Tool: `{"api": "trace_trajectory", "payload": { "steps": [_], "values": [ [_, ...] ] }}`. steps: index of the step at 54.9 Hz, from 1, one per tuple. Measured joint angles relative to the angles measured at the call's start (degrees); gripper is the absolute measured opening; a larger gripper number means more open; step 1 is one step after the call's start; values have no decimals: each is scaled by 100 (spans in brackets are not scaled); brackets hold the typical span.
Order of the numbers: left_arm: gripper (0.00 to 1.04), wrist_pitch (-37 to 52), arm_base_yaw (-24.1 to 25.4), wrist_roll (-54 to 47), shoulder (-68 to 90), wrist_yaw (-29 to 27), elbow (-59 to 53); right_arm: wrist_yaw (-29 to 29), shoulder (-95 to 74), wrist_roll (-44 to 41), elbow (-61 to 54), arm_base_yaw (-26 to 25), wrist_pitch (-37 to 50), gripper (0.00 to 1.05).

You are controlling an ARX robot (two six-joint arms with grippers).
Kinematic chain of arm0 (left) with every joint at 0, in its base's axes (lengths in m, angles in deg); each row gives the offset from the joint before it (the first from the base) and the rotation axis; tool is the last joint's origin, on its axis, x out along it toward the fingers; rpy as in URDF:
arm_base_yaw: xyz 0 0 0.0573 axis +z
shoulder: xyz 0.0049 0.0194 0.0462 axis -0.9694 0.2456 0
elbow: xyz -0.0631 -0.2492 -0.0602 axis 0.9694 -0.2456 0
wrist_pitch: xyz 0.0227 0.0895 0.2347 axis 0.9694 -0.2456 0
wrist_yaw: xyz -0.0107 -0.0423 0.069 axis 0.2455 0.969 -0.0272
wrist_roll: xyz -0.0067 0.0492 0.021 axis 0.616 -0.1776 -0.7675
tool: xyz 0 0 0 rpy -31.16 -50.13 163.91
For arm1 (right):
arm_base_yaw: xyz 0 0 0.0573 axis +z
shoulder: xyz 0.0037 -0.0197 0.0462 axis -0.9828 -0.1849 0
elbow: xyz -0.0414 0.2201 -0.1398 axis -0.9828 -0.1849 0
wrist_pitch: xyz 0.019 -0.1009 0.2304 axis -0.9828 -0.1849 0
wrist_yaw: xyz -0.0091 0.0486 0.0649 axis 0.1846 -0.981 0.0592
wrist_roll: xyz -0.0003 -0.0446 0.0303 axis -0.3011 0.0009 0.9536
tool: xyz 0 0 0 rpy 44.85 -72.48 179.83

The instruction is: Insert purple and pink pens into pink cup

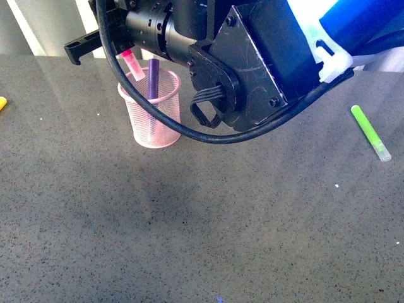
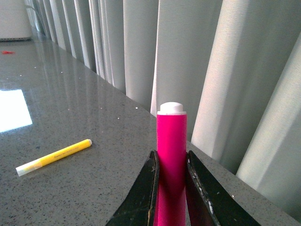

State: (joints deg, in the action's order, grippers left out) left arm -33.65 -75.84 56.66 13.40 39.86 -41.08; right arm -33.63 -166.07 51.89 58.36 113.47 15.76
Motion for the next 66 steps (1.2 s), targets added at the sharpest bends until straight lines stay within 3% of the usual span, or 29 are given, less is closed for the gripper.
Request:
{"api": "trace_trajectory", "payload": {
  "steps": [24, 29, 36, 47, 51, 58, 66],
  "values": [
    [98, 0, 0, 2, 0, -2, 0, 15, -26, -13, -61, -37, 4, 11],
    [98, 0, 0, 2, 0, 0, 0, 83, -26, -28, -133, -52, 0, 24],
    [98, 0, 0, 0, 0, -2, 0, 131, -17, -24, -310, -114, 13, 51],
    [98, 0, 0, 0, 0, 0, 0, 129, 197, -11, -540, -236, -22, 81],
    [98, 0, 0, 2, 0, 0, 0, 144, 461, -2, -669, -306, -20, 99],
    [98, 0, 0, 2, 0, -2, 0, 350, 942, -11, -975, -398, -103, 98],
    [98, 0, 0, 2, 0, -2, 0, 1510, 1694, 175, -1423, -577, -745, 98]
  ]
}}
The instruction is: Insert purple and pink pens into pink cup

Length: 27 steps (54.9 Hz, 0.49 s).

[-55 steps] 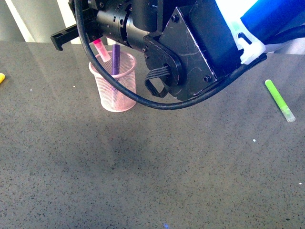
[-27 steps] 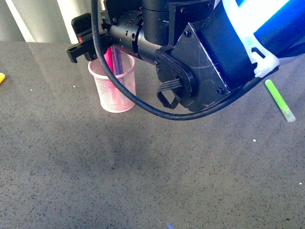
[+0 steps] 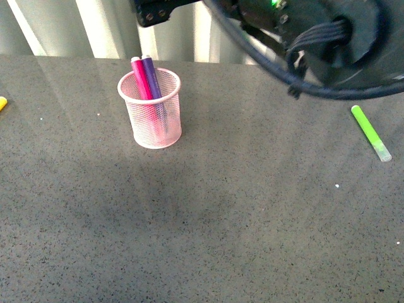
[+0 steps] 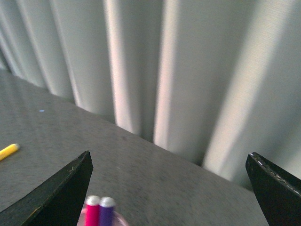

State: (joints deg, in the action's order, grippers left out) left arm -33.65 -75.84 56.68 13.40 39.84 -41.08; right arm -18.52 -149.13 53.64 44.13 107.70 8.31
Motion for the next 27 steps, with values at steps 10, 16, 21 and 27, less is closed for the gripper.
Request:
{"api": "trace_trajectory", "payload": {
  "steps": [10, 16, 21, 27],
  "values": [
    [98, 0, 0, 0, 0, 0, 0, 1049, 592, 269, -269, -251, -562, 98],
    [98, 0, 0, -2, 0, 2, 0, 1069, 621, 319, -271, -295, -566, 98],
    [98, 0, 0, 0, -2, 2, 0, 2236, 765, 289, -850, -286, 291, 83],
    [98, 0, 0, -2, -2, -20, 0, 2221, 1360, 271, -1849, -503, 826, 65]
  ]
}}
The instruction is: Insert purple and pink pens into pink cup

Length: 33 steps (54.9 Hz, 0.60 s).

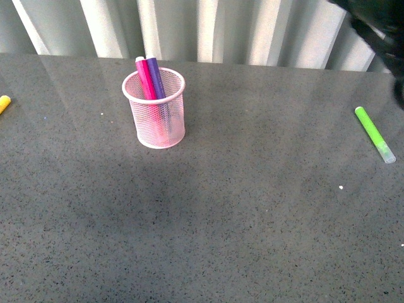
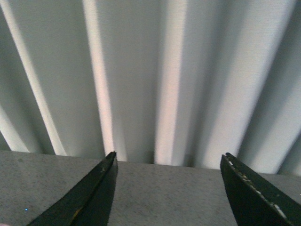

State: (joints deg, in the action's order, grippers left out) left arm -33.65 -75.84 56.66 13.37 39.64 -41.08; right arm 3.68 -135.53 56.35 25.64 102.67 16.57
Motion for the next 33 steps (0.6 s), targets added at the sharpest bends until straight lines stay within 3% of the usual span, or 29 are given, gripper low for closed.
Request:
{"api": "trace_trajectory", "payload": {
  "steps": [12, 20, 33],
  "values": [
    [98, 0, 0, 0, 0, 22, 0, -389, 1156, 0, -1532, -675, 396, 31],
    [98, 0, 0, 0, 0, 17, 0, -846, 1928, -20, -2496, -984, 459, 3],
    [98, 0, 0, 0, 0, 20, 0, -1263, 2857, -7, -3595, -1486, 581, 3]
  ]
}}
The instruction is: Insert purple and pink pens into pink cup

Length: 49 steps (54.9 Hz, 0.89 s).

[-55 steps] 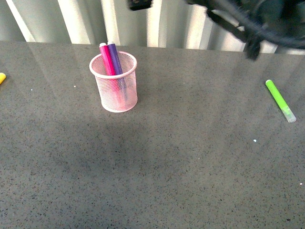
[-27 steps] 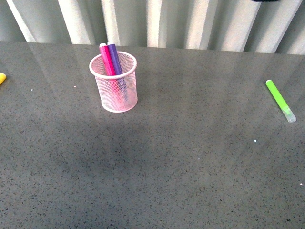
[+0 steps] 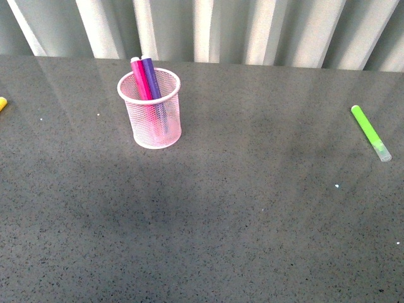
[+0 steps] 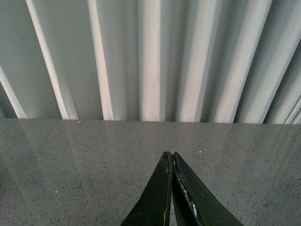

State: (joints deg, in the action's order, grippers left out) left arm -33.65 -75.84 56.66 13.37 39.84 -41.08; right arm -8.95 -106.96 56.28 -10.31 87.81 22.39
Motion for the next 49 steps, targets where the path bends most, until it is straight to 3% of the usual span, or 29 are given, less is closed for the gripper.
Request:
{"api": "trace_trajectory", "payload": {
  "steps": [18, 22, 49],
  "values": [
    [98, 0, 0, 0, 0, 0, 0, -354, 1593, 2, -608, -361, -938, 3],
    [98, 0, 0, 0, 0, 0, 0, -800, 2031, 0, -708, -673, -1270, 3],
    [98, 0, 0, 2, 0, 0, 0, -815, 4030, 2, -857, -833, -2966, 3]
  ]
}}
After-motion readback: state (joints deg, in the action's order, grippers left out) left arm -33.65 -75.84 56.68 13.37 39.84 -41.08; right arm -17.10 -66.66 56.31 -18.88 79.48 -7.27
